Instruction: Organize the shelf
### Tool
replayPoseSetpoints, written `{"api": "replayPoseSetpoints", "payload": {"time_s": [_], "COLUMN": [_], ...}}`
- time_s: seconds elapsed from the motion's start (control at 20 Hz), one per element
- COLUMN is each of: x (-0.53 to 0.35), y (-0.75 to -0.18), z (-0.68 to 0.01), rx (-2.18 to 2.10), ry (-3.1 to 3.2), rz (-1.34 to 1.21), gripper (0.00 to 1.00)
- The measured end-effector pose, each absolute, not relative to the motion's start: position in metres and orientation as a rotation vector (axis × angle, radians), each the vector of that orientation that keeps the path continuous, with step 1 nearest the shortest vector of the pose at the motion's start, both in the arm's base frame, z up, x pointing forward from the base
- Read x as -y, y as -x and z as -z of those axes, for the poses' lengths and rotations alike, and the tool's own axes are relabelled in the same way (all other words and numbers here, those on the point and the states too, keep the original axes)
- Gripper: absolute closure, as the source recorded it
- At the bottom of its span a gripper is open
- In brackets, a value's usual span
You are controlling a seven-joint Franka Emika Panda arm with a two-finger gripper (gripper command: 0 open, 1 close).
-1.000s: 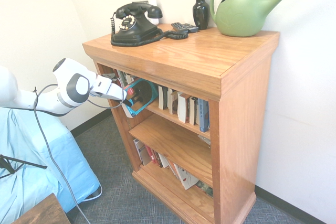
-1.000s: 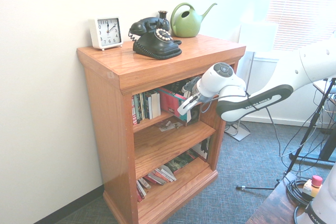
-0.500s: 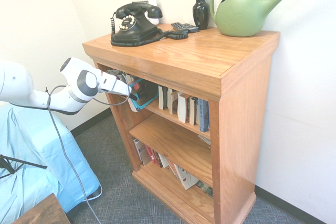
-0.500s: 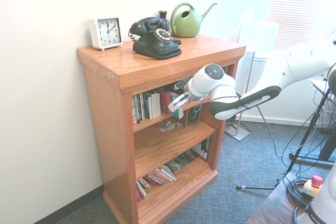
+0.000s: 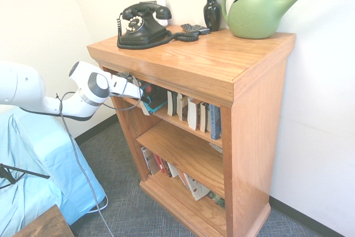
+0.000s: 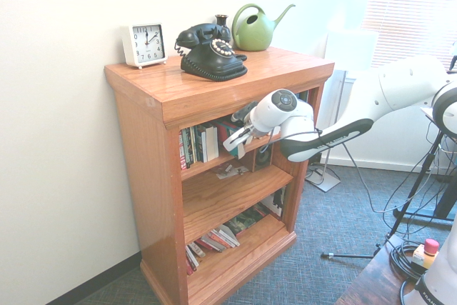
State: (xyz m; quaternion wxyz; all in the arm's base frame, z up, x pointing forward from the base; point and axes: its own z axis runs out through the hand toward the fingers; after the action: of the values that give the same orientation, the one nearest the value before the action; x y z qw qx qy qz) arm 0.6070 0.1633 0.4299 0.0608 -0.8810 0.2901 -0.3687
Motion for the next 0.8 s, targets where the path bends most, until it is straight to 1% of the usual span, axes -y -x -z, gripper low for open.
{"api": "replayPoseSetpoints", "payload": {"time_s": [0.6, 0.8], "x": [-0.163, -0.164], "y": [-0.606, -0.599], "z": [-0.427, -0.414], "rx": [-0.882, -0.885], "ry": [2.665, 2.684], "rz": [1.124, 1.100], "gripper": [0.00, 0.00]}}
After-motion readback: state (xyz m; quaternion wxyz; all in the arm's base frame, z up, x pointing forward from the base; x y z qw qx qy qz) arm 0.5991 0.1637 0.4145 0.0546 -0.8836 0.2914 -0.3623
